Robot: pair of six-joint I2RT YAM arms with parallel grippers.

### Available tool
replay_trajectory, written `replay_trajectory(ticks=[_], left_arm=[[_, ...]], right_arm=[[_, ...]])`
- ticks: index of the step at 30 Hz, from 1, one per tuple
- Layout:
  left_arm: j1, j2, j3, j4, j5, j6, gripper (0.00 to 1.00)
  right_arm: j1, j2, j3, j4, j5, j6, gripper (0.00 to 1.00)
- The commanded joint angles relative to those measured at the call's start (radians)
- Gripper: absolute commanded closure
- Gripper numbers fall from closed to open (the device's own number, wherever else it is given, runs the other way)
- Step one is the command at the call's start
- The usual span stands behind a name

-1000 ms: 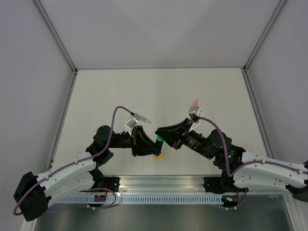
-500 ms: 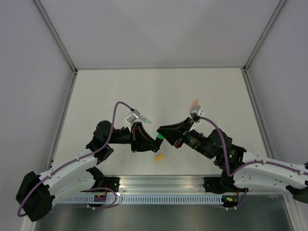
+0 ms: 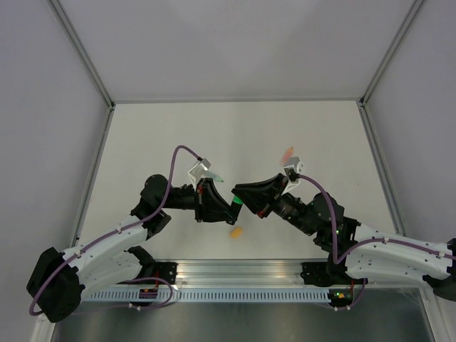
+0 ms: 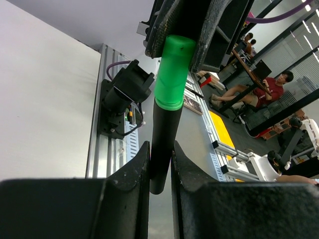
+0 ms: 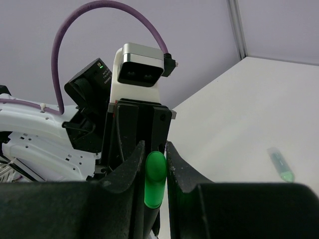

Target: Insert the pens into the pen caps

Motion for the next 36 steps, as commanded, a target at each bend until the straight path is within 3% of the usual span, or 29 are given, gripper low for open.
replay_trajectory(ticks=[1,10,14,22,28,36], left_arm=[[0.063,-0.023,0.134,0.130,-0.255,-0.080,0.98],[0.100,-0.005,0.161,0.099,-0.291,-0.095,0.98],[0.109,-0.016,0.196,0.005,-0.317,-0.053,0.98],[0.122,0.024,0.223,0.039,-0.297,-0.080,0.98],[0.122,0.024,0.178,0.060,-0.256,-0.066,0.98],[0.122,0.004,0.121,0.073,-0.187,-0.037,0.98]], right_arm=[[0.046,0.046,-0.080,-0.230,-0.275,0.015,1.00],[0.046,0.058,-0.094,-0.219,-0.321,0.028,1.00],[0.046,0.041,-0.111,-0.222,-0.327,0.049,1.00],[0.046,0.087,-0.134,-0.147,-0.387,0.058,1.00],[0.046,0.061,-0.110,-0.158,-0.219,0.064,1.00],[0.046,0.092,0.067,-0.205,-0.003,0.029,0.99]])
